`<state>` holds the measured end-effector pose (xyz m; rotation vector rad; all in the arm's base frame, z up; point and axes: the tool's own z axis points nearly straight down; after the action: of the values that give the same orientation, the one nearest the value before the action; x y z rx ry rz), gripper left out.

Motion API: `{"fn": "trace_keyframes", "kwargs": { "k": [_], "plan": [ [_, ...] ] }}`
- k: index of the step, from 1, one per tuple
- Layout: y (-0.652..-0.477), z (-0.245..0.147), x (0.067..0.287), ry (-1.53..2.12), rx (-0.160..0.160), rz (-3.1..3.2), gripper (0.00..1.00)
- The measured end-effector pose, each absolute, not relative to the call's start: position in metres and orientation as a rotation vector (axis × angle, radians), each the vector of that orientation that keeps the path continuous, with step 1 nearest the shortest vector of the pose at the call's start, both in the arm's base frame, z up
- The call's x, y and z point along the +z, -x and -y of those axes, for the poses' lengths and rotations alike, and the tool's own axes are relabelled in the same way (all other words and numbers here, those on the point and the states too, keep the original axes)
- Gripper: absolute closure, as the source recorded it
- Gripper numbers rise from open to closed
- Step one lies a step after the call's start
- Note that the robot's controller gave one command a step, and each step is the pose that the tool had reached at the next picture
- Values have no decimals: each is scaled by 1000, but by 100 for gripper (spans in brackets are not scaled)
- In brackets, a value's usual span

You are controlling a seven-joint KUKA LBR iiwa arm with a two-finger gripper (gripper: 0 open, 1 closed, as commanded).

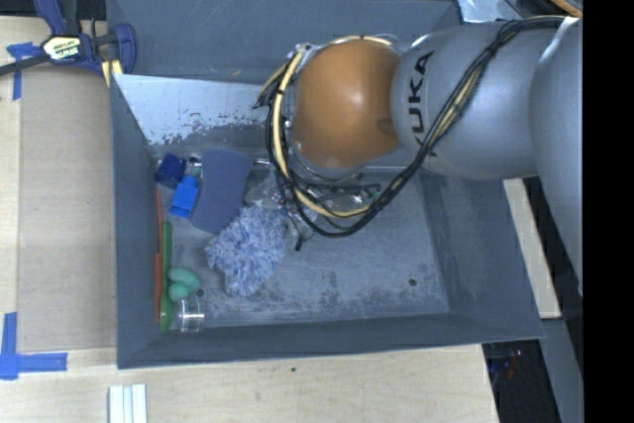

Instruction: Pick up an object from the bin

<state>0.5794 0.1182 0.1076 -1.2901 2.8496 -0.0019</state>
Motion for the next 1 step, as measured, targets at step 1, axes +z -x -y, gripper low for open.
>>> {"fn": "trace_keyframes", "kwargs": {
  "k": [1],
  "plan": [
    [-581,-119,128,1286,-5,-2843,100]
  ]
}}
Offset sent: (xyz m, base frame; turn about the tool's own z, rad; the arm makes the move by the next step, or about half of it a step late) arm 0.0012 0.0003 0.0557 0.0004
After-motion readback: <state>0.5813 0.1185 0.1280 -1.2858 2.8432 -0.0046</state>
